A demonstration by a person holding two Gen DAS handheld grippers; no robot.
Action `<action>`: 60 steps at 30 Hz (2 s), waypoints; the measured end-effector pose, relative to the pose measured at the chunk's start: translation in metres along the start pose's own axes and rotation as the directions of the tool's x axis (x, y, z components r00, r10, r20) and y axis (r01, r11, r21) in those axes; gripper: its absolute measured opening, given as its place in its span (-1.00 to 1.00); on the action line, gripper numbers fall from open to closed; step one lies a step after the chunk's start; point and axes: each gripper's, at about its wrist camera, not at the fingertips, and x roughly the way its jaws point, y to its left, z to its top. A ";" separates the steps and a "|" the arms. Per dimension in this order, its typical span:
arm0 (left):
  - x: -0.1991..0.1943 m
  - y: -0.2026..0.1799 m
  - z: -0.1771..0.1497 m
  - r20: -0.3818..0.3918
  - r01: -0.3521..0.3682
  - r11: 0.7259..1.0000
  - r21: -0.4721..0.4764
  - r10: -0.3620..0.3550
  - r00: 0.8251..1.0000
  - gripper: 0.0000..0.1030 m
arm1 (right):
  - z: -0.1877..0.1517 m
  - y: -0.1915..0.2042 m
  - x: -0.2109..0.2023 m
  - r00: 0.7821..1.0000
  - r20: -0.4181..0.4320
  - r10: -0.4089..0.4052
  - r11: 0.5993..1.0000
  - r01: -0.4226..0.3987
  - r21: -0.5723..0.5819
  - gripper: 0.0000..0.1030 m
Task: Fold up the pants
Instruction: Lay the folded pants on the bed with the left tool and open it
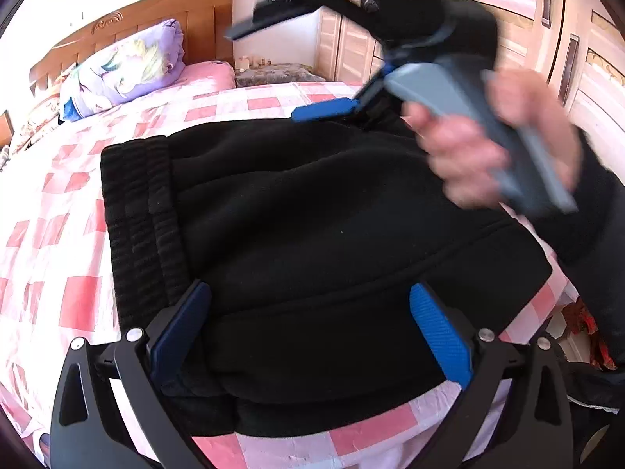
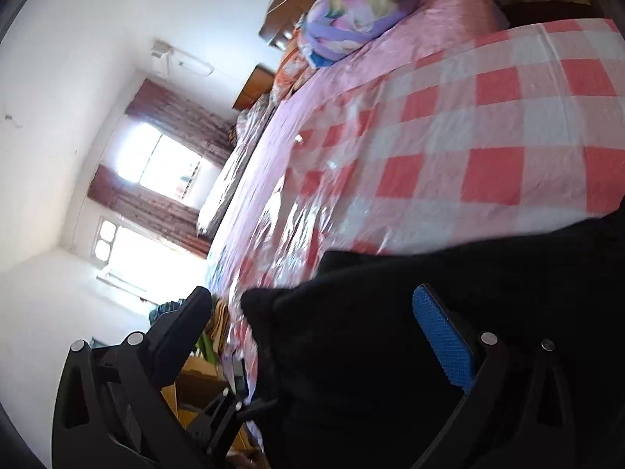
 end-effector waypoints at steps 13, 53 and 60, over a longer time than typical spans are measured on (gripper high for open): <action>0.000 -0.005 0.004 0.009 -0.011 1.000 -0.005 0.011 1.000 0.97 | 0.027 -0.132 -0.142 0.973 0.226 -0.038 0.942 -0.041 0.334 0.92; -0.001 -0.015 0.002 0.009 -0.037 0.999 -0.006 0.037 0.999 0.97 | 0.027 -0.060 -0.100 0.966 0.258 0.003 0.983 -0.050 0.178 0.92; 0.002 -0.021 0.005 0.003 -0.055 0.998 -0.014 0.055 0.998 0.97 | 0.019 -0.099 -0.057 0.979 0.136 -0.154 0.968 0.121 0.222 0.92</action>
